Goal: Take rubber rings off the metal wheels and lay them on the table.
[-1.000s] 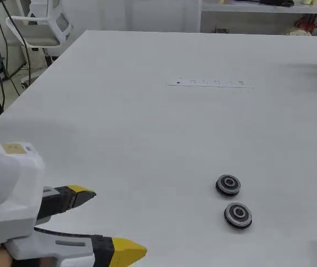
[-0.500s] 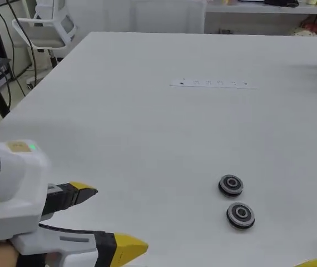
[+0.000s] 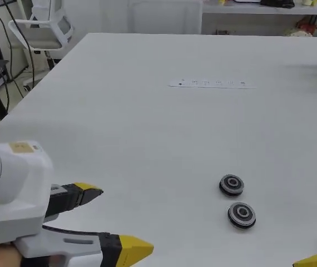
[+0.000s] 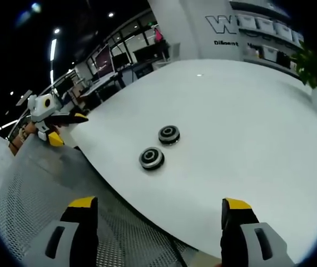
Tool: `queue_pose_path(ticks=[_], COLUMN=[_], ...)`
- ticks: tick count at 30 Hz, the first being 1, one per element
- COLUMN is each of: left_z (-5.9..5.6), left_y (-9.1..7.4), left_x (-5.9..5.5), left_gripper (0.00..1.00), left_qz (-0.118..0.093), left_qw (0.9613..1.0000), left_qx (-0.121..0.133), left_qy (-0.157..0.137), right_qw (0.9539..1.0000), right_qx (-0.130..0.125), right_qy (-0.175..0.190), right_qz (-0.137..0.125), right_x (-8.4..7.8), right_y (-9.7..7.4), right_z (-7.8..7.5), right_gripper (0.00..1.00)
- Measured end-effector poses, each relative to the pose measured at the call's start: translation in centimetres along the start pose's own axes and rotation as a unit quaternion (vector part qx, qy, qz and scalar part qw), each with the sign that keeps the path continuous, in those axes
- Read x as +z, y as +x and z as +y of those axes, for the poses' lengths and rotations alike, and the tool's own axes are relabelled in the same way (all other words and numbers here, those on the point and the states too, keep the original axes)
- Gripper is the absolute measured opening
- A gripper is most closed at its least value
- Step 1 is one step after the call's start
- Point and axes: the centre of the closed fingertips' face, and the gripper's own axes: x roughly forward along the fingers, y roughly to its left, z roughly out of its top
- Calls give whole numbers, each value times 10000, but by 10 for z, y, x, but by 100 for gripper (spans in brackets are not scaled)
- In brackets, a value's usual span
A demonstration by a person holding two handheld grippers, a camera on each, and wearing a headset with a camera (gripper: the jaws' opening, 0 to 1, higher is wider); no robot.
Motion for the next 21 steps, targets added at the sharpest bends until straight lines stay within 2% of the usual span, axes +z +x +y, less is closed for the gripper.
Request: queue_pose_path(ticks=[15,21], left_z=[1,3], left_y=[0,-1], left_x=[1,4], left_gripper=[81,81], left_qz=[-31,-112], left_qw=[10000,9999], left_qx=[22,39], left_qy=[-6,-74], right_qw=[10000,9999], right_qx=[96,119], right_qy=[-19,-86], right_qz=[14,24], right_x=[0,1], right_y=[2,1], right_z=[2,3], right_gripper=[91,91])
